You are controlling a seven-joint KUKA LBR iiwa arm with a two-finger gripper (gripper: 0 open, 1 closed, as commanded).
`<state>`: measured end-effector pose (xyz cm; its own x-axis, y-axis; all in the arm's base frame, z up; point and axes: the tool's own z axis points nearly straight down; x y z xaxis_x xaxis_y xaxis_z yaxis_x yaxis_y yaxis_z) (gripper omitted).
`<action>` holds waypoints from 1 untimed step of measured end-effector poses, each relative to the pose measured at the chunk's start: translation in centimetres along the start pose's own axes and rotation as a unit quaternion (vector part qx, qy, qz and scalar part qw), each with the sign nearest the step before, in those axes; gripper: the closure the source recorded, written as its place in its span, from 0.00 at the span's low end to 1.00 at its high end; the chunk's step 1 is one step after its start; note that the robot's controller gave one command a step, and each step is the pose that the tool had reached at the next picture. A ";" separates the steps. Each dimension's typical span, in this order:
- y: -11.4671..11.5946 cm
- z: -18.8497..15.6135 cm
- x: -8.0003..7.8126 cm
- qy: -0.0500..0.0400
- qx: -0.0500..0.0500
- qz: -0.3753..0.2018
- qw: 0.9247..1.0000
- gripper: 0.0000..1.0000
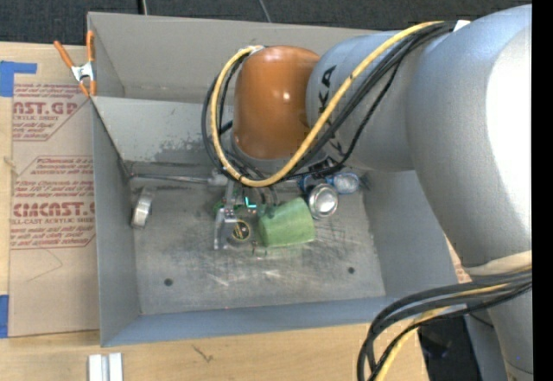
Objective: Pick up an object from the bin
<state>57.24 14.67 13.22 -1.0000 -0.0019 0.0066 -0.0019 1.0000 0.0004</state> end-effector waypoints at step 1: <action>-4.4 4.6 -0.5 -0.005 0.000 0.080 0.997 0.00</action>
Offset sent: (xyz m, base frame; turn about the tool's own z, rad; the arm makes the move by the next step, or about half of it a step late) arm 0.0040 -0.0441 -0.0449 0.1603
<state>57.68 10.24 8.66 -0.9875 0.1579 -0.0025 0.1579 0.9875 0.0003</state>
